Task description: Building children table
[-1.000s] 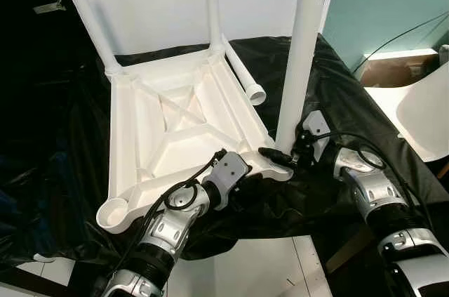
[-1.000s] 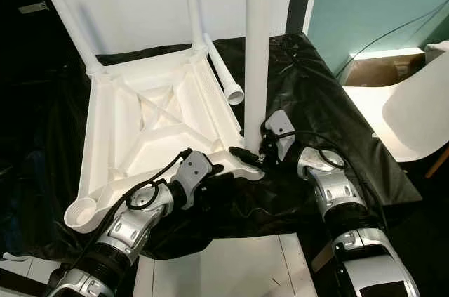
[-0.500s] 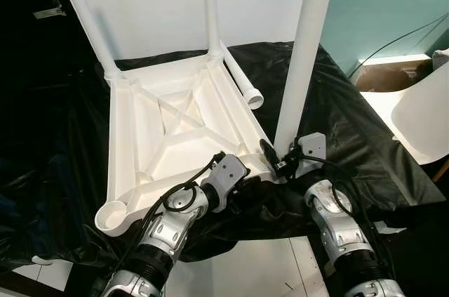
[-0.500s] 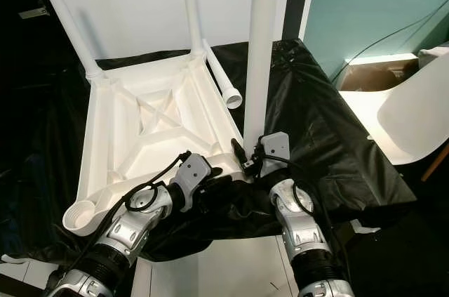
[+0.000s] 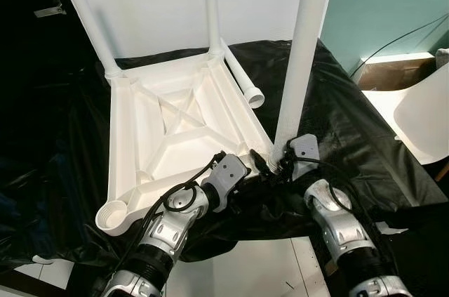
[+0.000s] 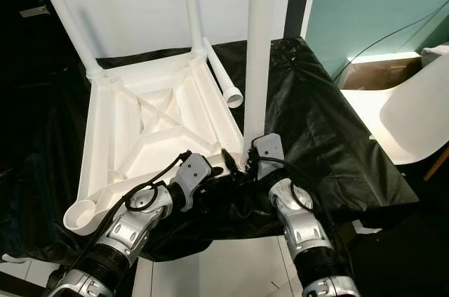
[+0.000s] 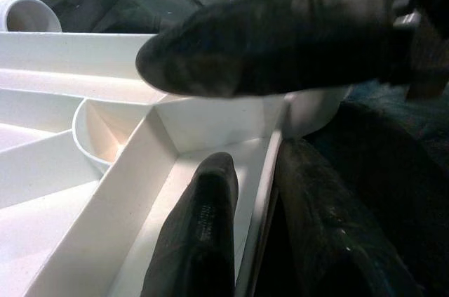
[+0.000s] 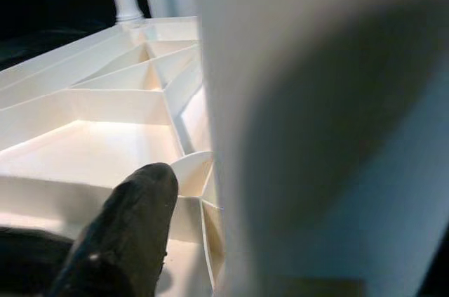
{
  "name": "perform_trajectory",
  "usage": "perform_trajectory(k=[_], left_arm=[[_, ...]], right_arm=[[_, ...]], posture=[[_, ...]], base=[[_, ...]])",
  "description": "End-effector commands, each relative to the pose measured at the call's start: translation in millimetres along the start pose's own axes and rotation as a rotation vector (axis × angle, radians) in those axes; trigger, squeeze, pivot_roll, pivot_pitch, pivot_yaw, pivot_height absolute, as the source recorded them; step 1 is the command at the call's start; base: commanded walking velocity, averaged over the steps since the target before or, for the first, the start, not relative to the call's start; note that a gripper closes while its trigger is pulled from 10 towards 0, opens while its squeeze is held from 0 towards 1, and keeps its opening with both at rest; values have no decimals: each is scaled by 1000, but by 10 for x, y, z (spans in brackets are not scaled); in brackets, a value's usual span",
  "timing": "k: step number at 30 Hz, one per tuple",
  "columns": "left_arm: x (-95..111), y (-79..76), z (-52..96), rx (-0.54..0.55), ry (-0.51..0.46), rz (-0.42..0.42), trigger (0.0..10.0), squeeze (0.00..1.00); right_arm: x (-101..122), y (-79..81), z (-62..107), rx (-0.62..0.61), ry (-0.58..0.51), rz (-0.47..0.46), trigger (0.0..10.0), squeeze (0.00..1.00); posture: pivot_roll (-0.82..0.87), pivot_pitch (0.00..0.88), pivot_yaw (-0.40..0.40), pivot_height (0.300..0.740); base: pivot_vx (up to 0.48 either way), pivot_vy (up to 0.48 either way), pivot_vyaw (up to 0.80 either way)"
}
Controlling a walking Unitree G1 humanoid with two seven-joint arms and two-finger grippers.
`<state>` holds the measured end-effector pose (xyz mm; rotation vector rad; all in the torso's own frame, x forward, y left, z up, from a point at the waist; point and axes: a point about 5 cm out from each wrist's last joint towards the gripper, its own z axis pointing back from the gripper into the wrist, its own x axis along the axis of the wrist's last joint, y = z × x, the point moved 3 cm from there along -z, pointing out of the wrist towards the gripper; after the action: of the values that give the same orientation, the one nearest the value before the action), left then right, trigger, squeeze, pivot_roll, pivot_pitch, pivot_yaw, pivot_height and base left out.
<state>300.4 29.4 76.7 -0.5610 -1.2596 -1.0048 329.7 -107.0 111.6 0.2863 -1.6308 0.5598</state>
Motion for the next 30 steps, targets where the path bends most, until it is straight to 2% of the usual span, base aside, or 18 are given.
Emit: perform_trajectory(k=[1, 2, 3, 5, 7, 13, 14, 16, 17, 26, 30], left_arm=[[-311, -150, 37, -63, 116, 61, 10000, 0], [-314, -151, 42, -64, 117, 61, 10000, 0], [-314, -151, 42, -64, 117, 61, 10000, 0], [-319, -150, 48, -64, 118, 61, 10000, 0], [-320, -147, 47, -65, 119, 59, 10000, 0], [-312, -144, 40, -66, 117, 58, 10000, 0], [-308, -147, 37, -67, 115, 58, 10000, 0], [-305, -151, 35, -67, 114, 57, 10000, 0], [-307, -155, 36, -67, 114, 59, 10000, 0], [-321, -158, 51, -65, 117, 62, 10000, 0], [-318, -141, 59, -64, 117, 59, 10000, 0]], right_arm=[[50, 45, -27, 53, -19, 5, 10000, 0], [101, 7, -22, 126, -22, 22, 10000, 0], [101, 7, -22, 126, -22, 22, 10000, 0], [155, -74, -2, 247, -3, 57, 10000, 0], [133, -215, 36, 347, 72, 83, 10000, 0], [113, -353, 87, 422, 142, 110, 10000, 0], [102, -378, 104, 440, 157, 125, 1255, 0], [92, -402, 124, 462, 172, 136, 1255, 0], [87, -404, 129, 465, 175, 135, 0, 0], [55, -392, 143, 482, 185, 114, 0, 0], [-34, -329, 198, 482, 202, 87, 0, 0]], posture=[[-73, 0, 42, 740], [-73, 0, 43, 740], [-73, 0, 43, 740], [-75, 0, 43, 740], [-79, 0, 47, 740], [-82, 0, 45, 740], [-81, 0, 43, 740], [-81, 0, 43, 740], [-79, 0, 42, 740], [-75, 0, 45, 740], [-74, 0, 47, 740]], base=[[0, 0, 0], [0, 0, 0], [0, 0, 0], [0, 0, 0], [0, 0, 0], [0, 0, 0], [0, 0, 0], [0, 0, 0], [0, 0, 0], [0, 0, 0], [0, 0, 0]])
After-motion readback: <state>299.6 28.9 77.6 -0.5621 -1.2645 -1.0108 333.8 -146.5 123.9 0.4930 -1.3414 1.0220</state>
